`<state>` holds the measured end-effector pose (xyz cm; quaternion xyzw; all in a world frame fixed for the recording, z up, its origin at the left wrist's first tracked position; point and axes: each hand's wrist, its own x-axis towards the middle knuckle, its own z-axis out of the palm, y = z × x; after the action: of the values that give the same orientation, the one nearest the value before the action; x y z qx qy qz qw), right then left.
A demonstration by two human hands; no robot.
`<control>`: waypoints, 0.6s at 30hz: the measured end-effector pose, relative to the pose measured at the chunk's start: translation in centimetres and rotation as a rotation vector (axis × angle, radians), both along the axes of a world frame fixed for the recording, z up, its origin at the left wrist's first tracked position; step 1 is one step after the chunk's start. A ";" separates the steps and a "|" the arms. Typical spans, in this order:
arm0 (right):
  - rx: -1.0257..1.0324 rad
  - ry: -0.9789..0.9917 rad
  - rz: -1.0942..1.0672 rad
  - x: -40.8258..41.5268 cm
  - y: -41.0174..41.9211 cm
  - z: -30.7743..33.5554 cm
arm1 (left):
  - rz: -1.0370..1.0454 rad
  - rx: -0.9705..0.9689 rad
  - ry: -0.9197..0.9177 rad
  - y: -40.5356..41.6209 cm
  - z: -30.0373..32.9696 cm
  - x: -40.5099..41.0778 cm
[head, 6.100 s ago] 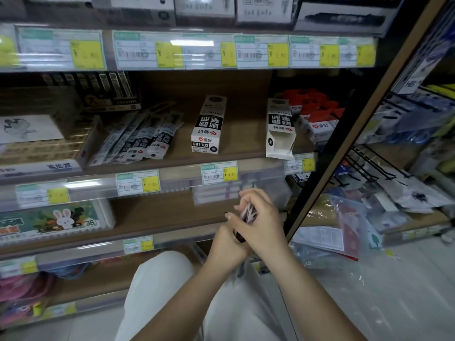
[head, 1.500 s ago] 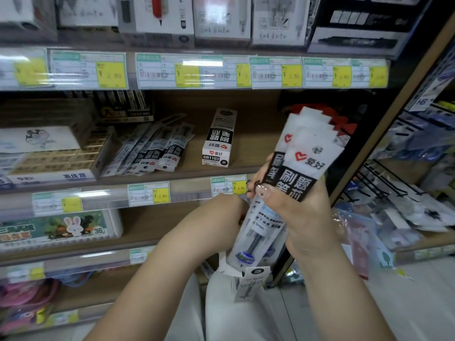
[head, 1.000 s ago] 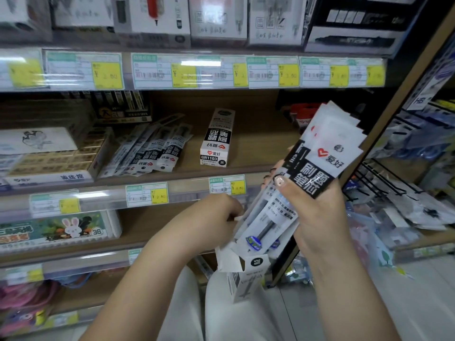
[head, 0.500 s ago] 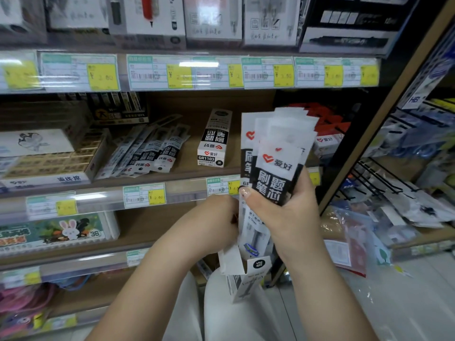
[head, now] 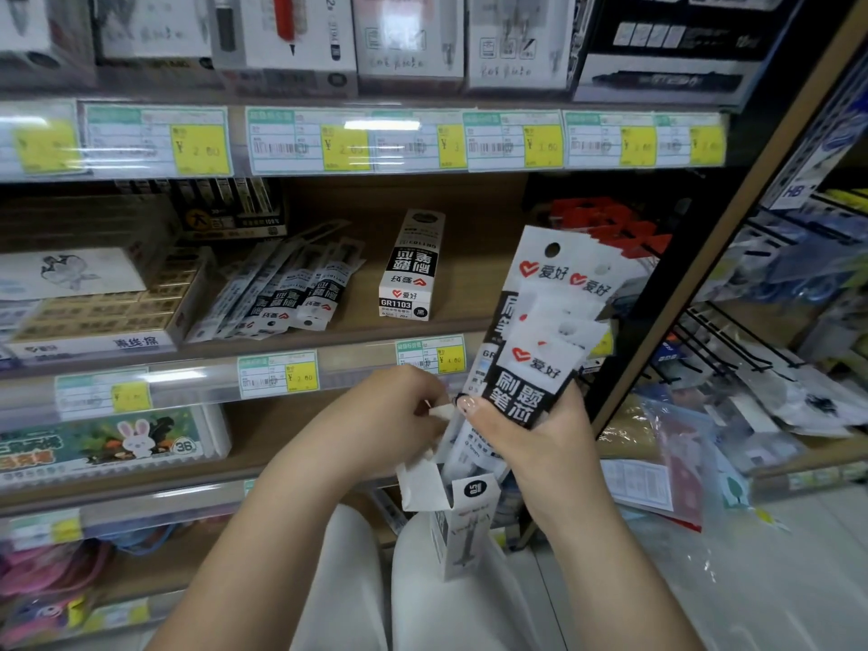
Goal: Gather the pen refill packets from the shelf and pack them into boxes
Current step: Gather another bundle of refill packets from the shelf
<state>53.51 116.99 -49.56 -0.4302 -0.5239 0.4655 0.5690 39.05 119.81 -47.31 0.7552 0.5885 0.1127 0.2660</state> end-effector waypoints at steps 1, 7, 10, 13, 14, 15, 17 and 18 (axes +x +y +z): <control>-0.009 0.000 0.024 0.1 -0.1 0.1 | 0.004 -0.006 -0.015 0.1 0.0 -0.1; 0.048 -0.115 0.040 0.0 -0.2 1.1 | -0.010 -0.002 -0.006 0.1 0.2 -0.1; 0.088 -0.177 0.007 -0.5 0.2 0.8 | -0.007 -0.014 0.028 0.1 0.4 0.2; 0.105 -0.202 -0.019 -0.7 0.2 0.4 | 0.013 -0.026 0.053 0.2 0.3 0.3; 0.097 -0.199 -0.023 -0.6 0.2 0.3 | 0.014 -0.027 0.051 0.2 0.3 0.3; 0.083 -0.198 -0.029 -0.6 0.3 0.3 | 0.015 -0.028 0.046 0.2 0.2 0.4; 0.066 -0.231 -0.061 -0.6 0.5 -0.1 | 0.014 -0.018 0.037 0.3 0.2 0.5; 0.059 -0.263 -0.083 -0.7 0.6 -0.4 | 0.009 -0.012 0.033 0.3 0.1 0.5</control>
<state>52.78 117.56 -49.98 -0.4920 -0.5891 0.3655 0.5266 39.54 120.09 -47.19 0.7527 0.5967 0.0977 0.2603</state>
